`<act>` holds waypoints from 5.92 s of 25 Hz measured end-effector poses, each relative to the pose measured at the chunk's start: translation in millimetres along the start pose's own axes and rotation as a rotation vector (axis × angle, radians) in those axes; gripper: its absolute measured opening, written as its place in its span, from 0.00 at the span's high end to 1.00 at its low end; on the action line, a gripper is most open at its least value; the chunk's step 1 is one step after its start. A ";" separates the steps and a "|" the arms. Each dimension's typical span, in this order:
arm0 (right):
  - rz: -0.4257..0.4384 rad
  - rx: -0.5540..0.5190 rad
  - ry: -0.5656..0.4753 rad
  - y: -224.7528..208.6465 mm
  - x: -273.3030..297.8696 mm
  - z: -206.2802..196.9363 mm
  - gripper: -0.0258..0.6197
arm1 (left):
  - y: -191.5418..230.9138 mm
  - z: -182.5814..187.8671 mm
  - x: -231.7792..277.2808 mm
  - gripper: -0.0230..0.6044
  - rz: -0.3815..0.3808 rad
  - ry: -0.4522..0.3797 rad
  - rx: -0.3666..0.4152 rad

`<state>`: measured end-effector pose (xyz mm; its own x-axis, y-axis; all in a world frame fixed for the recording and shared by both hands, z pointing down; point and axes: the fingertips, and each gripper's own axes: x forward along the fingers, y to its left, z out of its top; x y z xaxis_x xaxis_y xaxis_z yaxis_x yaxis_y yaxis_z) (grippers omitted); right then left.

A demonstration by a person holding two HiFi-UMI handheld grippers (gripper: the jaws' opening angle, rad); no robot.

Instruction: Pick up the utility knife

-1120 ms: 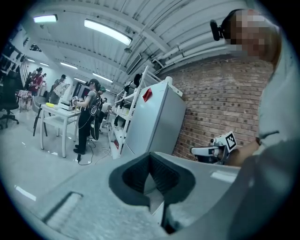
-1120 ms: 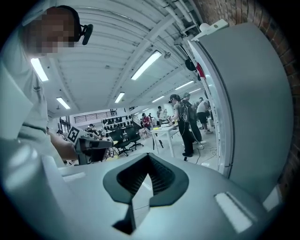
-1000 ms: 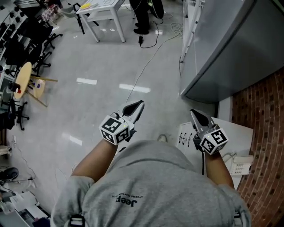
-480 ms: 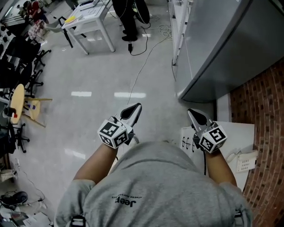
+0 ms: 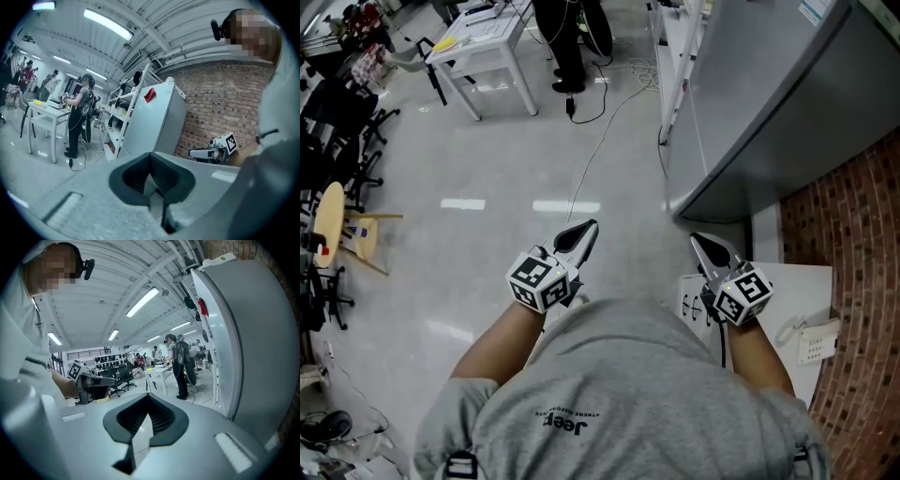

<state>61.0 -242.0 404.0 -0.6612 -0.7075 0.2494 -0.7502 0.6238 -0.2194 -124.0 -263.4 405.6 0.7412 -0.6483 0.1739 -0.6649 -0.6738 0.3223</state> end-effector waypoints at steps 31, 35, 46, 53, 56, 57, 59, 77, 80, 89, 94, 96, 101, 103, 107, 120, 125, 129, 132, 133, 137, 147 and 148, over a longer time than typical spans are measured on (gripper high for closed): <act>-0.170 0.067 -0.039 -59.1 -52.4 -6.8 0.95 | -29.8 -7.0 66.3 0.56 -0.142 0.107 0.060; -0.261 0.102 -0.051 -82.3 -91.5 -18.0 0.95 | -59.6 -17.3 106.6 0.56 -0.228 0.151 0.086; -0.517 0.200 -0.085 -137.1 -218.1 -64.0 0.95 | -176.9 -66.4 215.1 0.56 -0.505 0.285 0.157; -0.649 0.272 -0.113 -160.4 -291.4 -95.0 0.95 | -258.3 -123.6 264.8 0.56 -0.661 0.427 0.229; -0.695 0.301 -0.119 -167.7 -320.1 -112.4 0.95 | -289.2 -154.9 283.0 0.56 -0.708 0.497 0.284; -0.707 0.310 -0.121 -169.6 -328.6 -118.0 0.94 | -298.4 -165.6 288.3 0.56 -0.720 0.521 0.303; -0.729 0.327 -0.127 -171.7 -343.2 -128.1 0.95 | -314.8 -187.4 297.0 0.56 -0.739 0.575 0.333; -0.797 0.392 -0.147 -177.9 -405.7 -184.0 0.95 | -354.6 -340.6 342.3 0.60 -0.674 0.959 0.604; -0.800 0.397 -0.151 -179.1 -409.1 -189.1 0.95 | -358.5 -352.5 348.0 0.60 -0.673 0.984 0.635; -0.802 0.415 -0.160 -178.4 -415.5 -194.4 0.95 | -350.0 -375.5 345.1 0.78 -0.613 1.103 0.825; -0.789 0.408 -0.165 -176.9 -413.9 -191.6 0.95 | -347.5 -373.7 343.0 0.78 -0.616 1.090 0.818; -0.783 0.404 -0.164 -176.4 -411.2 -189.2 0.95 | -353.2 -364.6 340.8 0.78 -0.627 1.079 0.789; -0.757 0.385 -0.164 -176.9 -400.7 -178.9 0.95 | -353.8 -341.9 342.3 0.78 -0.618 1.039 0.745; -0.744 0.375 -0.160 -178.2 -395.4 -173.6 0.95 | -350.1 -332.1 343.7 0.78 -0.605 1.021 0.728; -0.710 0.352 -0.154 -183.3 -381.7 -159.9 0.95 | -337.6 -309.1 345.1 0.78 -0.572 0.975 0.691; -0.526 0.252 -0.104 -181.4 -283.4 -105.8 0.95 | -247.0 -221.0 314.6 0.78 -0.407 0.842 0.541; -0.444 0.218 -0.071 -174.3 -231.9 -89.0 0.95 | -192.0 -197.8 286.0 0.78 -0.303 0.808 0.485; -0.374 0.193 -0.046 -158.3 -182.7 -76.2 0.95 | -140.8 -178.3 252.7 0.78 -0.215 0.774 0.427; -0.321 0.183 -0.021 -145.4 -143.6 -70.0 0.95 | -102.7 -164.6 224.9 0.78 -0.148 0.737 0.361; -0.303 0.180 -0.011 -140.9 -130.6 -68.5 0.95 | -90.2 -161.4 214.4 0.78 -0.124 0.728 0.336; -0.221 0.177 0.026 -120.4 -77.5 -64.2 0.95 | -40.3 -153.0 170.1 0.78 -0.025 0.691 0.227; -0.063 0.188 0.131 -62.2 37.5 -78.5 0.95 | 41.1 -133.4 76.1 0.78 0.050 0.466 -0.098; -0.053 0.189 0.144 -56.9 47.0 -82.4 0.95 | 47.3 -133.5 67.5 0.78 0.051 0.444 -0.132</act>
<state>72.7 -283.3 506.0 -0.6245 -0.6742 0.3942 -0.7793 0.5044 -0.3719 -93.1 -291.7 556.8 0.6945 -0.4458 0.5647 -0.7055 -0.5757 0.4133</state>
